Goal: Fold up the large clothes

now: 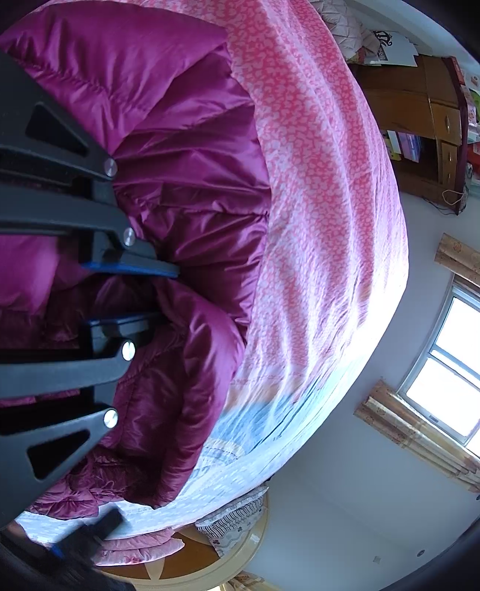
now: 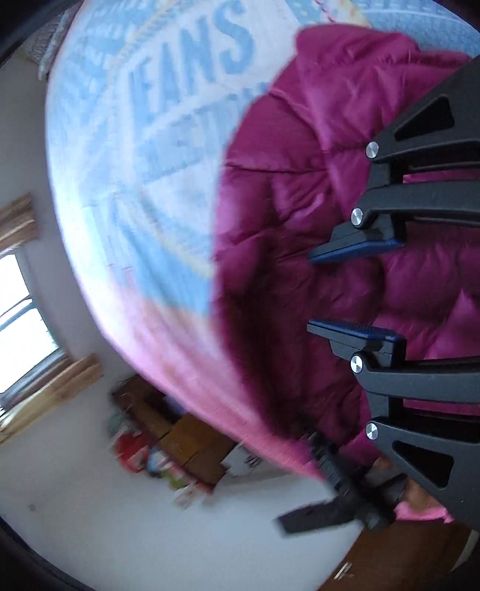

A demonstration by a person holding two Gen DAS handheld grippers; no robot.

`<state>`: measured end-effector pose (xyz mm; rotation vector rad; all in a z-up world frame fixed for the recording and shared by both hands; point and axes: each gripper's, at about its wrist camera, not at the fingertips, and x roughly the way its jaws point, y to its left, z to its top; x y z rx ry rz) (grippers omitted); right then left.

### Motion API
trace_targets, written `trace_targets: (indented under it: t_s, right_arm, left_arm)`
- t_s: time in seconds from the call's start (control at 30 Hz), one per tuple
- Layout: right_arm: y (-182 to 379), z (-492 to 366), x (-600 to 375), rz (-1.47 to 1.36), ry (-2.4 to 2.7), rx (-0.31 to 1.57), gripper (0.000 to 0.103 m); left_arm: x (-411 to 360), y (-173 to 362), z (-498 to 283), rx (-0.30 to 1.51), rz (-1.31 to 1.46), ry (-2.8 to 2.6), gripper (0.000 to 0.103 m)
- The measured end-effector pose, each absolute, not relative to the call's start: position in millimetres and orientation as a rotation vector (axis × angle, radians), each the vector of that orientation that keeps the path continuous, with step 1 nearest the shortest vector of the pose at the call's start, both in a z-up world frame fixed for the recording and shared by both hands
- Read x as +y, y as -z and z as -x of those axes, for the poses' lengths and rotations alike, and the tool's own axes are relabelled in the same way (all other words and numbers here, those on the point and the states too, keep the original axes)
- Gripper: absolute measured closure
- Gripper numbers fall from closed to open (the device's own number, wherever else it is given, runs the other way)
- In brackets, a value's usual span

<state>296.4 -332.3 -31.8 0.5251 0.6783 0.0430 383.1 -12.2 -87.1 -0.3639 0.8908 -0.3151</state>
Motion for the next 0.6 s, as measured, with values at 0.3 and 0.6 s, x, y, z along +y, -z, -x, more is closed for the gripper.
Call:
trace_targets:
  t_s: [0.3,0.6]
  right_arm:
    - [35.3,-358.0,-312.4,-0.401,-0.007,0.760,0.063]
    - [72.9,-348.3,-287.2,-0.134,-0.007,0.802,0.062]
  left_arm:
    - [-13.5,86.8,-383.6,0.888,0.356,0.313,0.081]
    - [-8.0,85.0,-379.9,0.887,0.386,0.327,0.080]
